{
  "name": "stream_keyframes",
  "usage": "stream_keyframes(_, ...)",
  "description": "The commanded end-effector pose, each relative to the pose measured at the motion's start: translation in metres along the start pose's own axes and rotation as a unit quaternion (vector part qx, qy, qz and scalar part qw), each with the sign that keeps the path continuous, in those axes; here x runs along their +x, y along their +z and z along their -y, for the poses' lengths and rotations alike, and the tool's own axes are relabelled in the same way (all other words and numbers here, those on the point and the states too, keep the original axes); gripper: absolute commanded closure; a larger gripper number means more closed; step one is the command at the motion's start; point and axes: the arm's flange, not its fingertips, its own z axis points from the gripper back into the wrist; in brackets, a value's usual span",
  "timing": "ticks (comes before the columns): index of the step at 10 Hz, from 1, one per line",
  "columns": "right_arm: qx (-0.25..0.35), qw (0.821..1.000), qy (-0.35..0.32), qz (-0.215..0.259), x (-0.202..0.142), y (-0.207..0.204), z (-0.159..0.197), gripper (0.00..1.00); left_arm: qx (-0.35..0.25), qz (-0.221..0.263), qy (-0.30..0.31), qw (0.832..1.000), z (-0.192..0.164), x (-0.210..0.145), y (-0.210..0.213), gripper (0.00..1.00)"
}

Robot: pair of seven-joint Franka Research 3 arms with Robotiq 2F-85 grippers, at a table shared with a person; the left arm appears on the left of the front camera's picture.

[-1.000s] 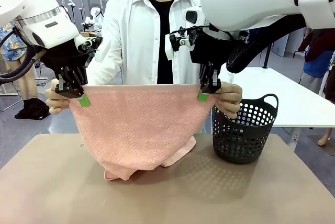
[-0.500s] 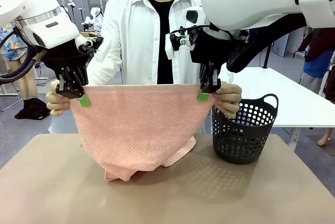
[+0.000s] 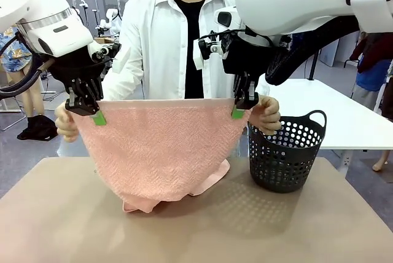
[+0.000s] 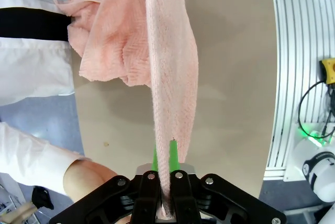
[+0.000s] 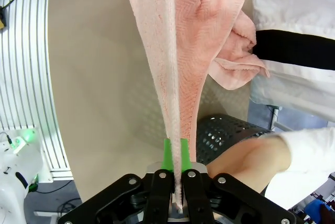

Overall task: Fold the towel.
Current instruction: Release the end of the 100 cm Hotel Towel you were holding and grab the top end of the folded side.

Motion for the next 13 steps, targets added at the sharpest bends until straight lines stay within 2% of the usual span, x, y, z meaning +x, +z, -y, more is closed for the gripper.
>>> stream_keyframes(1,-0.001,1.000,-0.001,-0.002,-0.0012,-0.0003,0.0007,1.00,0.001,-0.001,0.001,1.000,-0.0005,-0.0008,0.0002,1.00)
stream_keyframes(13,-0.001,1.000,-0.001,-0.002,-0.0012,-0.0003,0.0007,1.00,0.001,-0.001,0.001,1.000,-0.0005,-0.0008,0.0002,1.00)
